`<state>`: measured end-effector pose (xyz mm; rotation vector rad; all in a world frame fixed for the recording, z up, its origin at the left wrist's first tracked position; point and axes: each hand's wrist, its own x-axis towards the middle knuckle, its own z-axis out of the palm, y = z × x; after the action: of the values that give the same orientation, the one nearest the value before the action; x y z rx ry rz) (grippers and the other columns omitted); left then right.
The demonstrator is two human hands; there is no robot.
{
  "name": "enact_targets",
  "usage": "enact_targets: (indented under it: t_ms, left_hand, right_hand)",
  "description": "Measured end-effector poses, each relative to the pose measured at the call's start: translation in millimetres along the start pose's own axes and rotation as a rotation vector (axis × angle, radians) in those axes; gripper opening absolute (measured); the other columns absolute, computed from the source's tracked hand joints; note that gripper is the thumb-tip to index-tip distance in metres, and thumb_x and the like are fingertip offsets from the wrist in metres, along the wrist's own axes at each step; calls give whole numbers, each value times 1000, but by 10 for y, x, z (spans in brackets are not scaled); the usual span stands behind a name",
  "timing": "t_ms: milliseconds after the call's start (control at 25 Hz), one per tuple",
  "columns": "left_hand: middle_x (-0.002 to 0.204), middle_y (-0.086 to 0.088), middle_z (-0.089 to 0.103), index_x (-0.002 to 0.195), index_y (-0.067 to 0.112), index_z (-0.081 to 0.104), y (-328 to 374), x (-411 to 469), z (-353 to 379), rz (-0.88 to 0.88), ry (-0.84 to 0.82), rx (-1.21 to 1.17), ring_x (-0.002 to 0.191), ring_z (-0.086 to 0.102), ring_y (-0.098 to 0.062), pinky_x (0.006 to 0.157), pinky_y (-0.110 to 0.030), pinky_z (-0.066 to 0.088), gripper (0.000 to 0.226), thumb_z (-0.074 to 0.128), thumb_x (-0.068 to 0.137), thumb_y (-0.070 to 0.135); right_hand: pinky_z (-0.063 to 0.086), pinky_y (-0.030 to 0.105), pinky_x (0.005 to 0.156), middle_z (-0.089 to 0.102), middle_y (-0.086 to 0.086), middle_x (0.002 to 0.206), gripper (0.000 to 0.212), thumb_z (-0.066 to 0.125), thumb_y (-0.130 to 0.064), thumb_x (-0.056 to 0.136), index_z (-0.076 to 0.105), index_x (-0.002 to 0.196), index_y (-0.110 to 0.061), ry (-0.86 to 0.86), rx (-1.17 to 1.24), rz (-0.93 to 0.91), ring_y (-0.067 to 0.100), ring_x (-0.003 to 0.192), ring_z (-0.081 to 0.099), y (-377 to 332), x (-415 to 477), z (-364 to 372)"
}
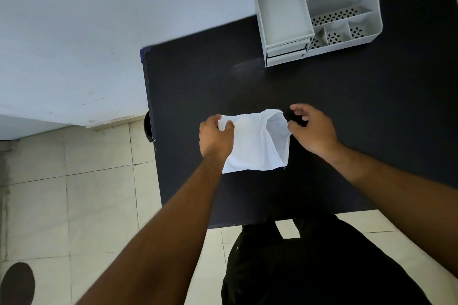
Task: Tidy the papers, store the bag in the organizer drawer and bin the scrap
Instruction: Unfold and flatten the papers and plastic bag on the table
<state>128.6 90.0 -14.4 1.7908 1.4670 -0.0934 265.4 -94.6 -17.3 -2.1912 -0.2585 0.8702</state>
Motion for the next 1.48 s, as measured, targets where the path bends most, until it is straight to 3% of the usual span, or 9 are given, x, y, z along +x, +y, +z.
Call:
enact_targets:
  t_ms: [120, 240, 480, 640, 800, 1000, 1160, 1280, 1480]
  left_hand:
    - [94, -5, 68, 94, 11, 66, 26, 198, -5, -90, -52, 27, 75, 63, -21, 54, -24, 41, 30, 57, 92, 39]
    - [70, 0, 57, 74, 14, 56, 56, 302, -20, -215, -60, -90, 60, 53, -19, 58, -25, 46, 32, 58, 96, 37]
    - [90, -2, 73, 80, 17, 70, 80, 277, -86, -233, -45, -256, 82, 72, -23, 82, -39, 63, 18, 63, 94, 26]
    - [85, 2, 70, 86, 18, 70, 295, 185, -368, -93, 43, -375, 76, 65, -13, 74, -31, 61, 16, 62, 98, 26]
    - [80, 4, 68, 86, 15, 69, 387, 20, -720, 209, 297, -419, 69, 59, -5, 64, -17, 52, 11, 63, 92, 22]
    - [89, 5, 65, 89, 22, 66, -317, -226, -664, 317, 240, -85, 81, 62, -11, 71, -24, 50, 3, 67, 87, 25]
    - [91, 8, 59, 89, 23, 67, -1085, -507, -510, 384, -43, 380, 88, 59, -14, 69, -26, 45, 10, 69, 85, 32]
    - [99, 7, 62, 99, 24, 67, -1300, -615, -492, 328, -145, 401, 91, 61, -14, 73, -28, 52, 17, 66, 86, 35]
    - [112, 3, 66, 129, 18, 58, -910, -341, -452, -7, -50, 38, 97, 62, -15, 80, -28, 47, 42, 63, 93, 38]
  right_hand:
    - [47, 30, 90, 70, -2, 105, 28, 58, -36, 95, 72, 111, -17, -41, -22, -61, 12, 98, 61, -150, 131, 8]
    - [47, 32, 71, 63, -3, 73, 54, 50, -63, 92, 65, 71, -16, -85, -112, -32, 15, 69, 59, -291, 272, 26]
    - [55, 31, 79, 77, -5, 95, 15, 64, -28, 89, 78, 90, -25, -26, -273, -40, 18, 91, 71, -376, 284, 45]
    - [54, 24, 69, 69, -12, 78, 10, 65, -26, 90, 75, 91, -22, 37, -107, -155, 4, 72, 66, -649, 184, 9]
    - [51, 24, 77, 71, -8, 89, 13, 65, -26, 89, 74, 96, -19, 200, -48, -481, 8, 82, 64, -901, 31, -16]
    - [48, 41, 82, 70, 0, 99, 12, 70, -24, 84, 74, 93, -17, 158, -436, -772, 24, 100, 59, -439, -248, 118]
    - [47, 41, 88, 65, 0, 117, 18, 67, -34, 85, 75, 97, -24, -160, -819, -770, 24, 116, 56, 452, -508, 123]
    - [46, 39, 94, 62, -2, 125, 24, 63, -41, 86, 73, 104, -28, -259, -840, -731, 21, 123, 53, 690, -634, 100]
    - [49, 42, 92, 59, 1, 126, 37, 65, -36, 88, 62, 123, -24, -70, -662, -541, 26, 116, 56, 396, -524, 258]
